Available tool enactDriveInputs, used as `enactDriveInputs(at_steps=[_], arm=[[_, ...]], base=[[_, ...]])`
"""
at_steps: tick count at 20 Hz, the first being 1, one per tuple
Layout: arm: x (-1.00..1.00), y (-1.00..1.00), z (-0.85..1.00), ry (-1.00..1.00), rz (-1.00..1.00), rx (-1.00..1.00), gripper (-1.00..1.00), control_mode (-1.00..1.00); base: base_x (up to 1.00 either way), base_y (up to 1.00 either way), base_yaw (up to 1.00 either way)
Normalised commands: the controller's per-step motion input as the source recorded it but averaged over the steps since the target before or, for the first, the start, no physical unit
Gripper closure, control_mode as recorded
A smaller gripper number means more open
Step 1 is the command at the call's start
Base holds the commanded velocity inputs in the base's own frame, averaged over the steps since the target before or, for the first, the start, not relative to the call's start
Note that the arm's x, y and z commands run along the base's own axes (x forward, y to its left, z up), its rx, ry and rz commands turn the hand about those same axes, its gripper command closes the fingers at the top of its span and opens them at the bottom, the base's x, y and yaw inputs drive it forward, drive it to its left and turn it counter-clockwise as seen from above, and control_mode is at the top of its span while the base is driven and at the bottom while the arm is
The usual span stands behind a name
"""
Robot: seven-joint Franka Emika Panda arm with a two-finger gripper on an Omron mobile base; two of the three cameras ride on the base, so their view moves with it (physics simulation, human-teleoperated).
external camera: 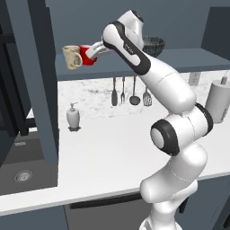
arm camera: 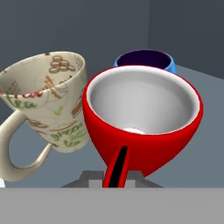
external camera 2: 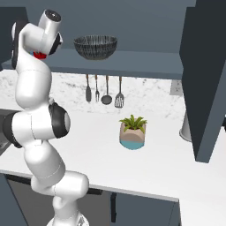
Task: Gather all objects into one cabinet and sort the glasses and bowls to opposite sides.
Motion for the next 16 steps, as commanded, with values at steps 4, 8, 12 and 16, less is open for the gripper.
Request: enactDriveInputs(at_steps=[4,8,12,16], arm=[[0.00,0.00,-0.11,-0.03,0.00,0.00,1.00,-1.00],[0.00,0.00,-0.03,-0.03,0.00,0.00,1.00,-1.00],[0.00,0.00,0.00,0.00,0.00,0.00,1.00,-1.00],[0.00,0.00,0.00,0.00,0.00,0.00,-1.00,-1.00]], base=[[0.00,0.00,0.00],[0.00,0.00,0.00],[0.00,0.00,0.00],[0.00,0.00,0.00]])
